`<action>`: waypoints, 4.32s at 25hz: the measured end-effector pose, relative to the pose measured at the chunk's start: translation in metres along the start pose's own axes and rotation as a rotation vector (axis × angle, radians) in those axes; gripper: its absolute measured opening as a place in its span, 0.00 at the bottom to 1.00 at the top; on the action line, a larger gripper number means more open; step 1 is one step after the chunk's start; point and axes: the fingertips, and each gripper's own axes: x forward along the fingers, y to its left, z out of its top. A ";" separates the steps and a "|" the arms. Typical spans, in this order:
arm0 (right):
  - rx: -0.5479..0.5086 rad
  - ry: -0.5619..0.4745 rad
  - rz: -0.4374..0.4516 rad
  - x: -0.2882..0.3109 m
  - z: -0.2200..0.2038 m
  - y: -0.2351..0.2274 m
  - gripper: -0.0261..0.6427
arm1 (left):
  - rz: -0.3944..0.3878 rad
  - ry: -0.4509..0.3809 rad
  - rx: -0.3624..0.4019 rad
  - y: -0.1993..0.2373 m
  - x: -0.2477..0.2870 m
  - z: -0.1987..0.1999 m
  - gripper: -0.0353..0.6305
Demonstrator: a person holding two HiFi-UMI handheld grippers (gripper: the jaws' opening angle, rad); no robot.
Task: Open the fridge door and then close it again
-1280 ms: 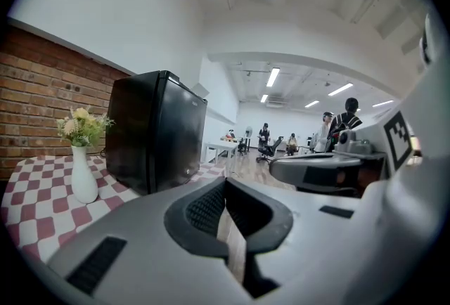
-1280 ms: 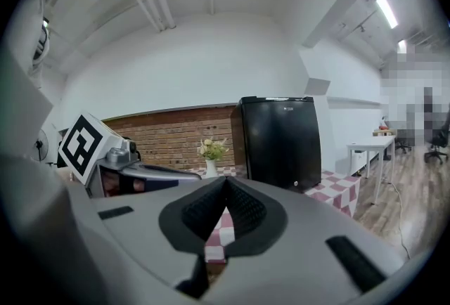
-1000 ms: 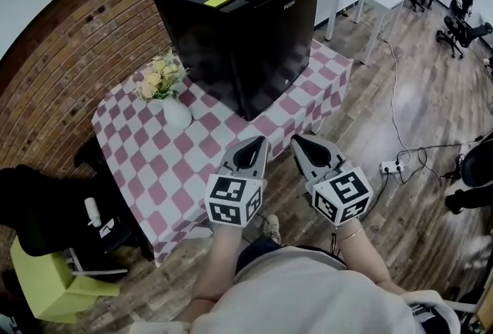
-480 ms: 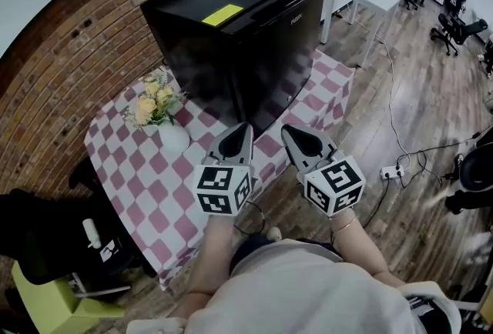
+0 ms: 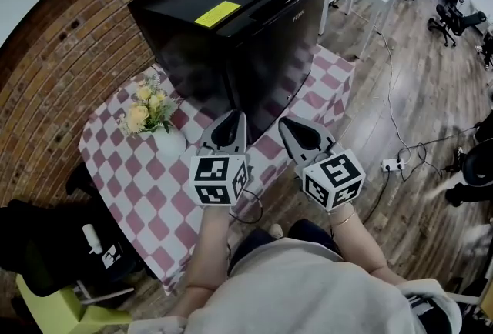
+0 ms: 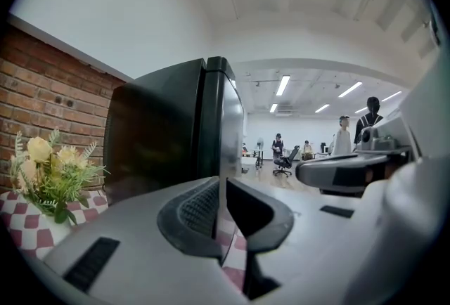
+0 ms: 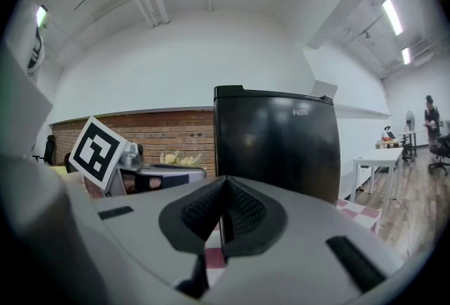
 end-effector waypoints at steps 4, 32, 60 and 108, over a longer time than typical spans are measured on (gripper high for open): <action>0.008 0.011 -0.009 0.004 -0.005 -0.006 0.04 | 0.006 0.004 -0.009 0.007 0.011 -0.001 0.21; 0.037 0.029 -0.046 0.025 -0.015 -0.030 0.04 | -0.002 0.047 0.040 0.019 0.050 -0.012 0.25; -0.751 -0.178 0.250 0.075 0.150 -0.041 0.36 | 0.080 0.086 -0.012 0.015 0.054 -0.012 0.25; -0.768 -0.130 0.281 0.050 0.146 -0.053 0.39 | 0.009 0.046 -0.052 -0.026 0.040 -0.015 0.26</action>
